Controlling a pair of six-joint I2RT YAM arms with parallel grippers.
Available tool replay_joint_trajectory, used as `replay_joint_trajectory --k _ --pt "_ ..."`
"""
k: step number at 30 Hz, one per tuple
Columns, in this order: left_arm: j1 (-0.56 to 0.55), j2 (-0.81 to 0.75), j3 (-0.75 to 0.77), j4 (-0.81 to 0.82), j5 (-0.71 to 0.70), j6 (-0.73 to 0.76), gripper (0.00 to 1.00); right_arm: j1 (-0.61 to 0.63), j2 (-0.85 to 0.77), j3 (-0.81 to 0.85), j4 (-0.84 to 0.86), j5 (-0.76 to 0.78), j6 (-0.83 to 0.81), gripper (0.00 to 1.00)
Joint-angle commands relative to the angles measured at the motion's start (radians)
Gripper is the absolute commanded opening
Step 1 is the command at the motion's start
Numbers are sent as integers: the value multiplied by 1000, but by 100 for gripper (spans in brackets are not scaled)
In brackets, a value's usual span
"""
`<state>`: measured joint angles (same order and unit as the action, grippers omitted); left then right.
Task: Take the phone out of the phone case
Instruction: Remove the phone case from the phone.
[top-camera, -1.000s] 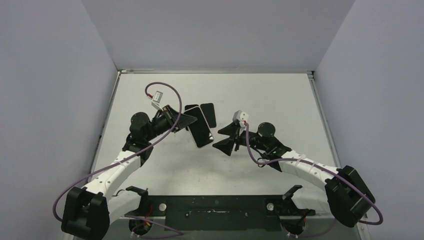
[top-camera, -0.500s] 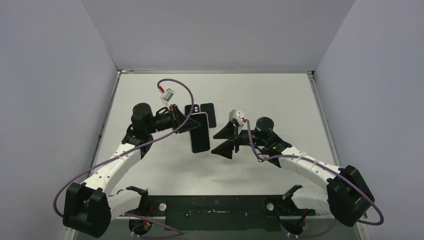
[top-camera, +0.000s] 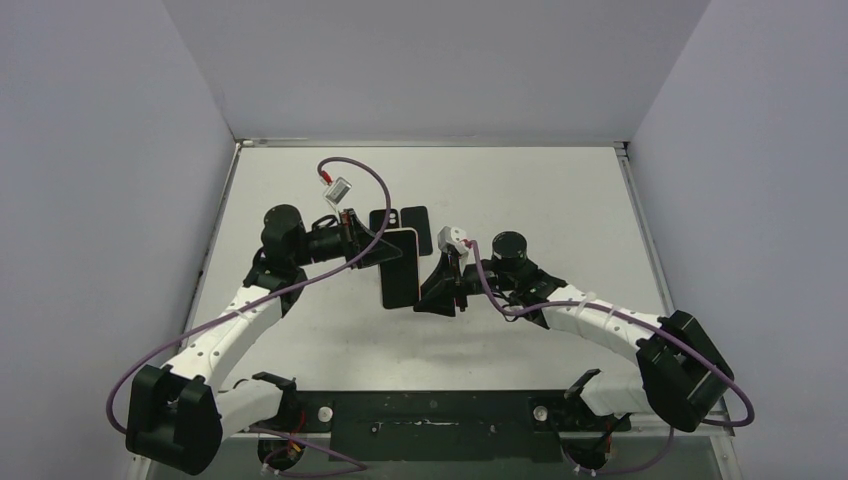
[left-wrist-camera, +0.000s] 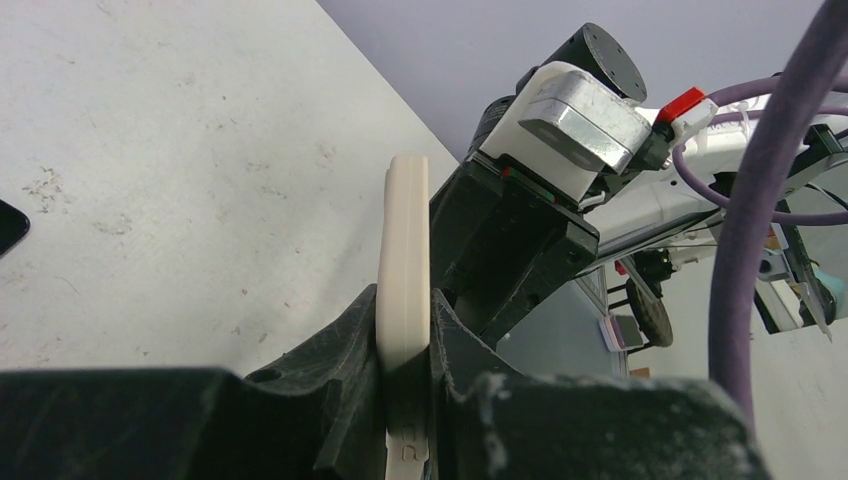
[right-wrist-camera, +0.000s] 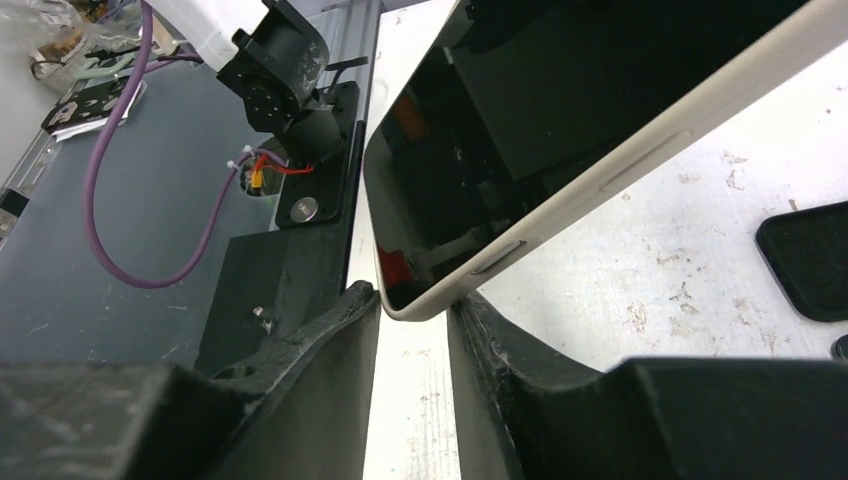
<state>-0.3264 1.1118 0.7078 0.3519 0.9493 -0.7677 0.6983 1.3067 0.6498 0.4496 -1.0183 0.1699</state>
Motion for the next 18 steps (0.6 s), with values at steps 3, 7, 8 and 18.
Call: replay_joint_trajectory --k 3,7,8,18 --pt "-8 1 59 100 40 -34 0 6 11 37 61 -49 -22 27" --pt "-11 4 48 120 43 -50 0 7 19 36 92 -67 -4 25" --pt "-12 6 45 131 47 -59 0 6 19 36 94 -66 -3 23" --pt "-43 24 33 186 85 -139 0 7 32 41 44 -24 -139 0"
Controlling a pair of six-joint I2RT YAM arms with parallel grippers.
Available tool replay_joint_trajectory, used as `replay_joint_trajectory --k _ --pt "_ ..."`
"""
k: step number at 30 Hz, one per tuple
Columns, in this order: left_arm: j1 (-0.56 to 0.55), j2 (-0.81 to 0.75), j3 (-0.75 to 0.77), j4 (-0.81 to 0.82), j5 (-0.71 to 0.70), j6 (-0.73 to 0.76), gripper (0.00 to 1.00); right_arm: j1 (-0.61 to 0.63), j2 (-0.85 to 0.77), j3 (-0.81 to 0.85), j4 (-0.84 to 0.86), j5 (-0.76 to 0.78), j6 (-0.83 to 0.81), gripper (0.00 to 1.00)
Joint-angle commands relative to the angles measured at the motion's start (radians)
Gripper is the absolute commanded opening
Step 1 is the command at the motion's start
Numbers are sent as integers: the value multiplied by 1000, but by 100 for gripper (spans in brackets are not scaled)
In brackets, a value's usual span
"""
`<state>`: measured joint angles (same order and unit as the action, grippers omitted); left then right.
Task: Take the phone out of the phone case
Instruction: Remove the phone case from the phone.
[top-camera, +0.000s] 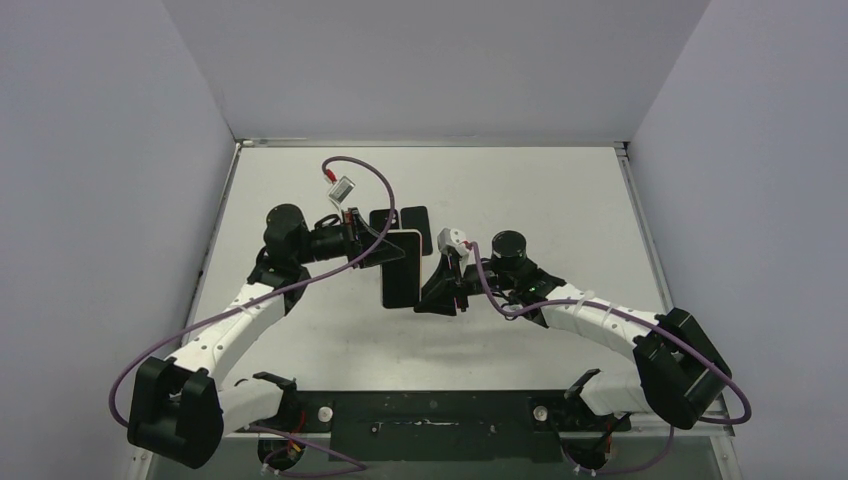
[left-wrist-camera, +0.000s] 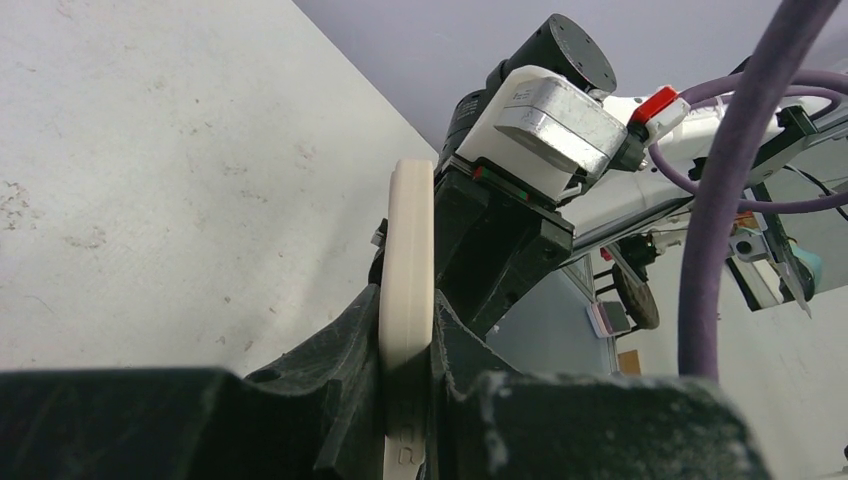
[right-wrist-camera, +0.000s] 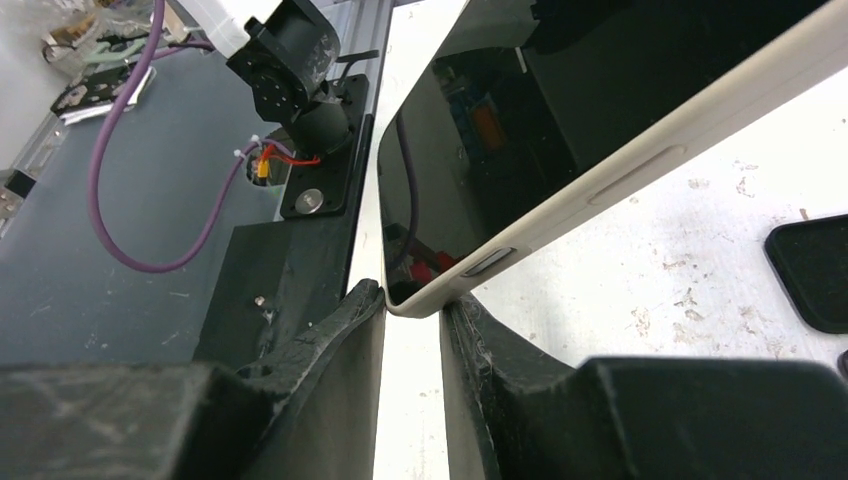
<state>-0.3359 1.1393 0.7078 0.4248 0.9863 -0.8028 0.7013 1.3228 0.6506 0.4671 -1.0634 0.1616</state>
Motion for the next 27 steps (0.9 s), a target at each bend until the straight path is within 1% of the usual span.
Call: replay_joint_trajectory --k 1,5,12,18,23,27 --pt "-38 -3 26 128 52 -119 0 4 19 44 6 28 -166 0" --pt "-55 0 -12 215 75 -211 0 4 25 69 -87 78 -320 0" --pt "-66 8 -48 320 109 -324 0 6 31 112 -216 170 -501 0" --pt "-70 16 -50 335 114 -337 0 25 38 148 -292 233 -609 0" --pt "-73 22 -49 335 123 -338 0 40 49 168 -339 285 -669 0" --pt "-75 27 -56 343 125 -340 0 46 64 180 -350 335 -686 0"
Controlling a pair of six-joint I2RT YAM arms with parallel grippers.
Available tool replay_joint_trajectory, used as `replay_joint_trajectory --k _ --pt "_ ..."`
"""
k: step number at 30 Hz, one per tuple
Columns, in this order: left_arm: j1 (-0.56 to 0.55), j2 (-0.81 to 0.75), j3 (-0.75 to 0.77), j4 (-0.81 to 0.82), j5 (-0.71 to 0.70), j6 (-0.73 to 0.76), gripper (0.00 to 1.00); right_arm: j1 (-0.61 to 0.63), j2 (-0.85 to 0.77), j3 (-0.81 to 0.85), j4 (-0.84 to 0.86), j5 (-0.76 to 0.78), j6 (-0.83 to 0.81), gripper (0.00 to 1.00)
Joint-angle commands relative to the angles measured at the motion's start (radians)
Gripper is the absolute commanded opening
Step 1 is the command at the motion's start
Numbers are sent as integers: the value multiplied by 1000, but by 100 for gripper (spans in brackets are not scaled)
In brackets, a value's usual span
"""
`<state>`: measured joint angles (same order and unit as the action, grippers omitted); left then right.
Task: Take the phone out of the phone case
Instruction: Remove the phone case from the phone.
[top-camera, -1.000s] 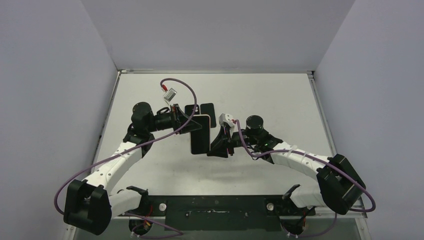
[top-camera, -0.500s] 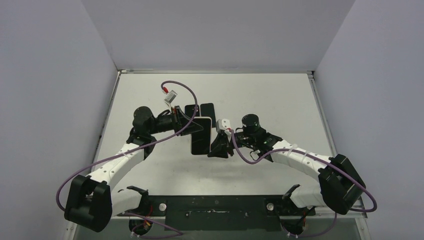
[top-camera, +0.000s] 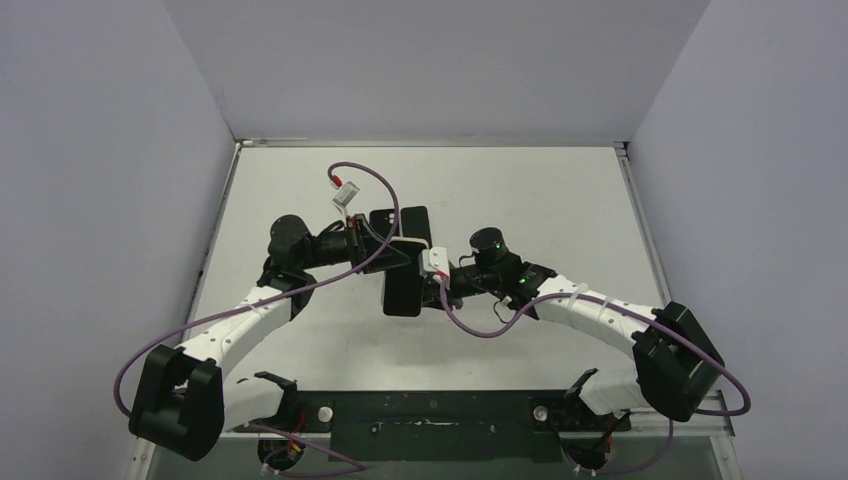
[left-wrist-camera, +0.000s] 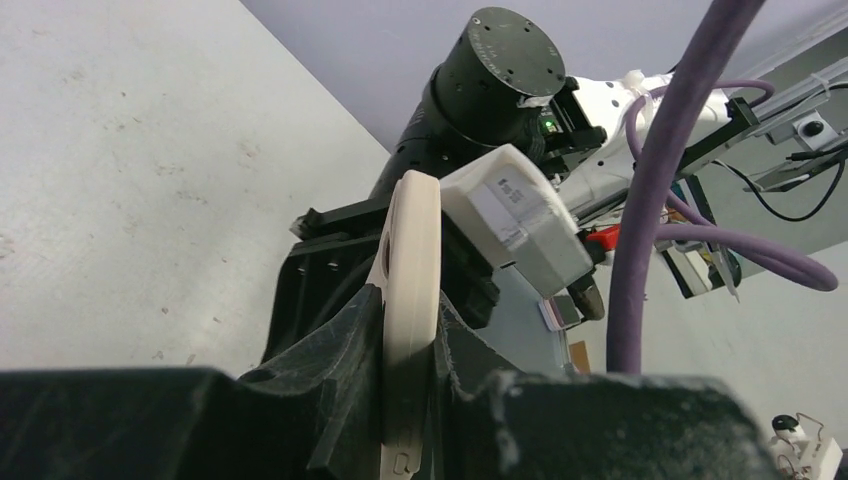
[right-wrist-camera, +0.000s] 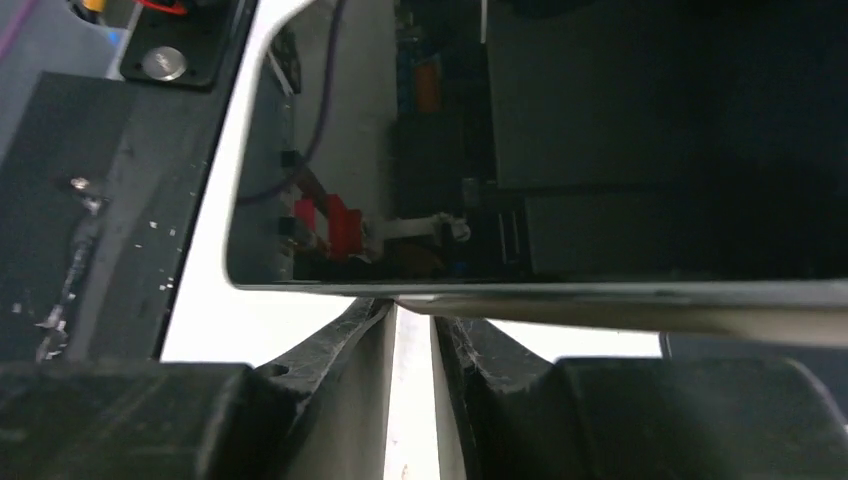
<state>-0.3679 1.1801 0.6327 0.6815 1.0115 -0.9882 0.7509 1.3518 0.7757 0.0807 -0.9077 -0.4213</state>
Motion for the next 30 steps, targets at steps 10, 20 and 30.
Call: replay_joint_trajectory --k 10,20,30 --pt "-26 -48 4 2 22 -36 0 -70 -48 -72 253 199 156 20" --pt "49 -115 -52 -86 -248 8 0 -74 -321 -242 328 427 520 73" --pt "53 -132 -114 5 -427 -95 0 -65 -412 -351 463 506 1053 81"
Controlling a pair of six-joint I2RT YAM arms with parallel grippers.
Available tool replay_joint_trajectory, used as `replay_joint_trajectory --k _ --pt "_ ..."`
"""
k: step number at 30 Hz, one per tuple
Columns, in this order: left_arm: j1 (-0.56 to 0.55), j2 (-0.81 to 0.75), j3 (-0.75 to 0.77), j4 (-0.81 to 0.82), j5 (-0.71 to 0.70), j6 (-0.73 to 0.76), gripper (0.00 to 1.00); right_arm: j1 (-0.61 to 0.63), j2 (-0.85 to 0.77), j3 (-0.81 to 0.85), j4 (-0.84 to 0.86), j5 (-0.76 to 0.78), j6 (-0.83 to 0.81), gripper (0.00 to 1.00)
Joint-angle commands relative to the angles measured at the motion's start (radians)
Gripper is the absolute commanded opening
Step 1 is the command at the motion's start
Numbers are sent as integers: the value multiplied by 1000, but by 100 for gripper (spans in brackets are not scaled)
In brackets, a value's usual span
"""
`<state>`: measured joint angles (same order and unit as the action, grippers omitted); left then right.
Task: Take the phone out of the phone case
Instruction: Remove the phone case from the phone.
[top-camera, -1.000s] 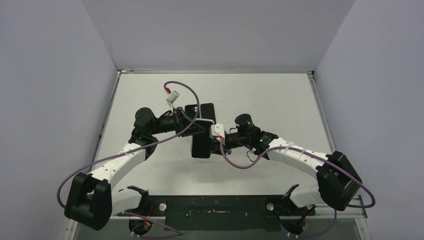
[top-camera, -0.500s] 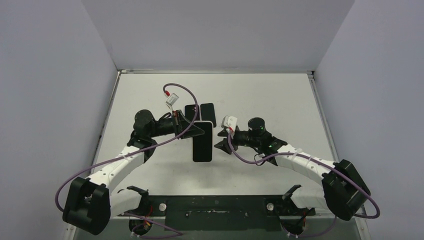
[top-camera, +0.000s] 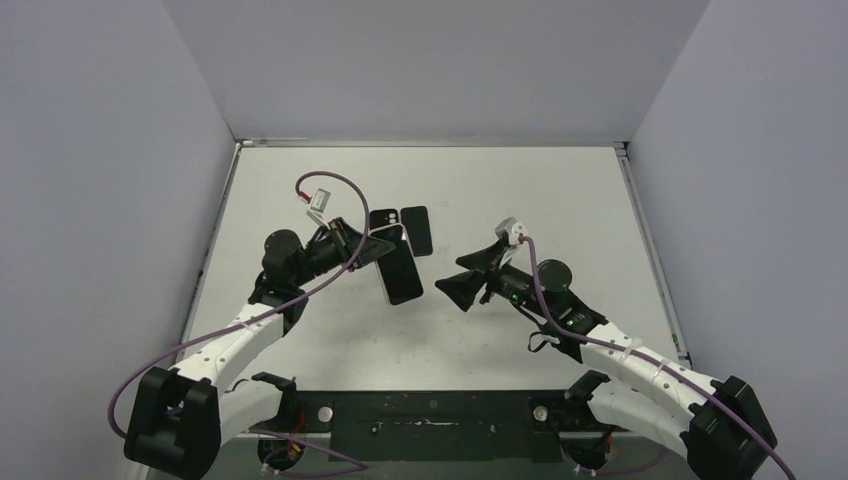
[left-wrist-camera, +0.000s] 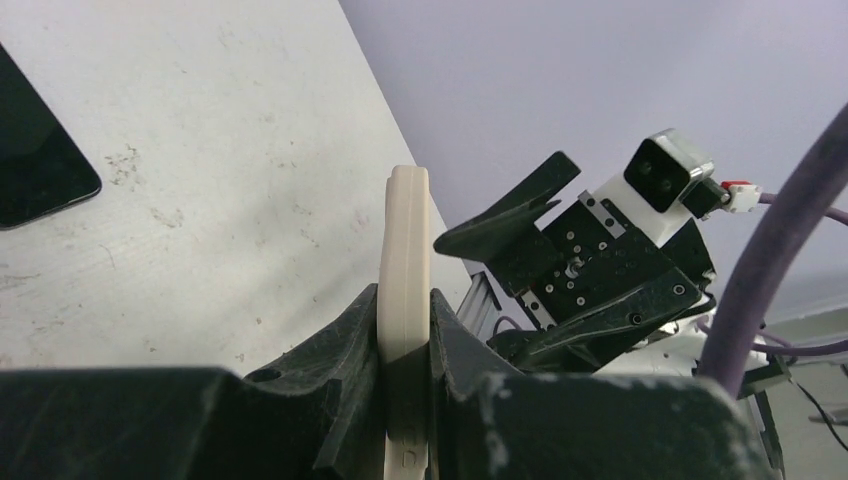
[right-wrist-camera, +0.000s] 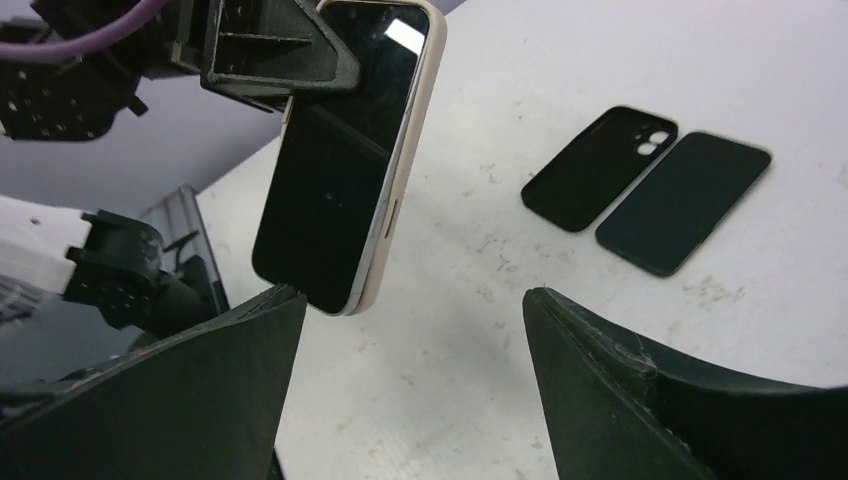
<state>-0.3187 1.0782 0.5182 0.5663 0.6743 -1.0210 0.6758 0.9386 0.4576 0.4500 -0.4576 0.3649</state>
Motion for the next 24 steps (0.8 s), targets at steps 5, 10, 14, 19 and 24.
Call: replay_joint_trajectory --k 5,10,14,19,24 --pt "3 -24 -31 173 -121 -101 0 31 22 -76 177 69 453 78" --pt "1 -16 -54 217 -140 -134 0 90 78 -58 246 46 525 74" --pt "-2 -15 -58 241 -133 -151 0 141 121 -31 266 64 527 69" --pt "-6 -17 -63 280 -121 -180 0 153 150 -37 324 88 557 62" --pt "-11 -20 -65 301 -109 -196 0 153 132 -46 339 111 568 57"
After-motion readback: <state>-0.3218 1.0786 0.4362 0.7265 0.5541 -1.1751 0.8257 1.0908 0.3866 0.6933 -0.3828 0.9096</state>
